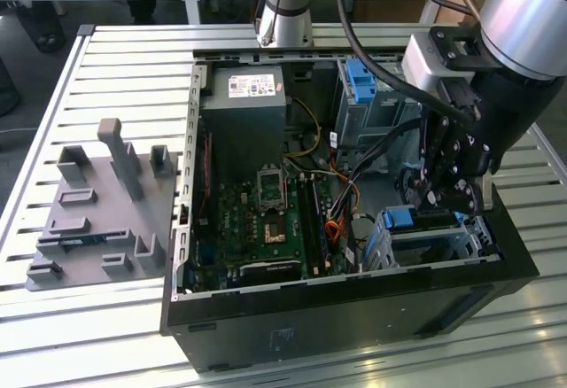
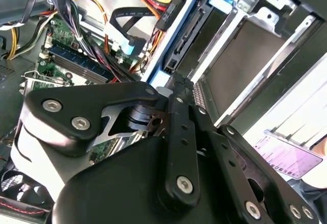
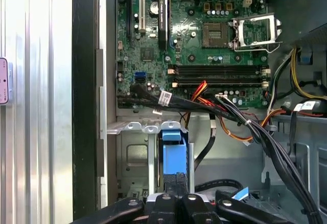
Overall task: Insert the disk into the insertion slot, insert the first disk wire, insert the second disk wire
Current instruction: 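Insert the first disk wire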
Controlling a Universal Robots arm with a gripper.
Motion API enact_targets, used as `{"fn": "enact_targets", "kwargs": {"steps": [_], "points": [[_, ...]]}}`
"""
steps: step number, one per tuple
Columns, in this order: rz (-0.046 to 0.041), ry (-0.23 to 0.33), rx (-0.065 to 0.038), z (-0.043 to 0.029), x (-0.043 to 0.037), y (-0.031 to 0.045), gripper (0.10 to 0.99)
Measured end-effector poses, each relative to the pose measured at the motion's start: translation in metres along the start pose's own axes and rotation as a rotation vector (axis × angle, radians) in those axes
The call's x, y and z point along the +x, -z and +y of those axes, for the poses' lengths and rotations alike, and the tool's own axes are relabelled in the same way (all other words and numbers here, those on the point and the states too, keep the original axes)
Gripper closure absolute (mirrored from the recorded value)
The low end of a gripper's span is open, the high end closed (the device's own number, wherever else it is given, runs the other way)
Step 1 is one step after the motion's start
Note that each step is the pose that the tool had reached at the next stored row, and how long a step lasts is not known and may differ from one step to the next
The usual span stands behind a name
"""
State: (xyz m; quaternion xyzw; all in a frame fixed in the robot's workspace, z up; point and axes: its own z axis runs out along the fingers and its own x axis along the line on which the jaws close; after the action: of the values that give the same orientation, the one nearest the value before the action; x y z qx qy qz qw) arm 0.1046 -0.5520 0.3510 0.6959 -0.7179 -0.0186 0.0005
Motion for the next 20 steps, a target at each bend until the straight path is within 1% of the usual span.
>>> {"fn": "enact_targets", "kwargs": {"steps": [2,6,9,12,16,18,20], "points": [[0.0001,0.0,0.0,-0.0007,0.0,0.0014,0.98],[0.0,0.0,0.0,-0.0006,-0.0006,0.01,0.98],[-0.0003,0.0,0.0,-0.0028,-0.0012,0.0112,0.98],[0.0001,0.0,0.0,-0.0102,-0.0028,0.0116,0.98],[-0.0001,-0.001,0.0,-0.0232,-0.0049,0.0115,0.98],[-0.0003,-0.005,0.0,-0.0264,-0.0056,0.0111,0.98],[-0.0007,-0.021,0.001,-0.0269,-0.006,0.0109,0.98]]}}
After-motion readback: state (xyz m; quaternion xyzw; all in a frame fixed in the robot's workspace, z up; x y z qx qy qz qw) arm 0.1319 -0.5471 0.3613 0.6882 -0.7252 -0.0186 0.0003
